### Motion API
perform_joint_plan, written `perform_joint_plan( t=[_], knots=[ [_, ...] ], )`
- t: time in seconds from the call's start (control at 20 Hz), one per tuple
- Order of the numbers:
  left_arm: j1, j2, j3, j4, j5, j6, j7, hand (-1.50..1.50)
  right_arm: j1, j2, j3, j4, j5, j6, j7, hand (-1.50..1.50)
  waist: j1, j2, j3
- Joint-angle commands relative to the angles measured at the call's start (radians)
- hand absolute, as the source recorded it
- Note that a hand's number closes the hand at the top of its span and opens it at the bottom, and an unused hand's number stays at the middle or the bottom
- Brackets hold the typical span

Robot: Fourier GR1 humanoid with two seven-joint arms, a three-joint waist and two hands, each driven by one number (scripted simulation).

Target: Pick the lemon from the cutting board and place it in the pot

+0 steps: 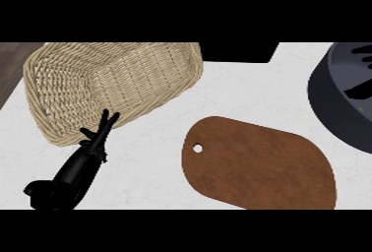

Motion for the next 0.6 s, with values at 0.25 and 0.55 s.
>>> perform_joint_plan(
  t=[0.25, 0.55],
  knots=[
    [0.01, -0.012, 0.014, 0.163, 0.025, -0.008, 0.045, 0.0, -0.114, 0.027, -0.294, 0.044, -0.217, -0.262, -0.072, -1.5, -0.04, 0.029, -0.022],
    [0.033, -0.009, 0.023, 0.158, 0.022, -0.004, 0.044, 0.0, -0.062, -0.053, -0.441, 0.084, -0.32, -0.309, -0.218, -1.5, -0.057, 0.021, -0.021]
  ],
)
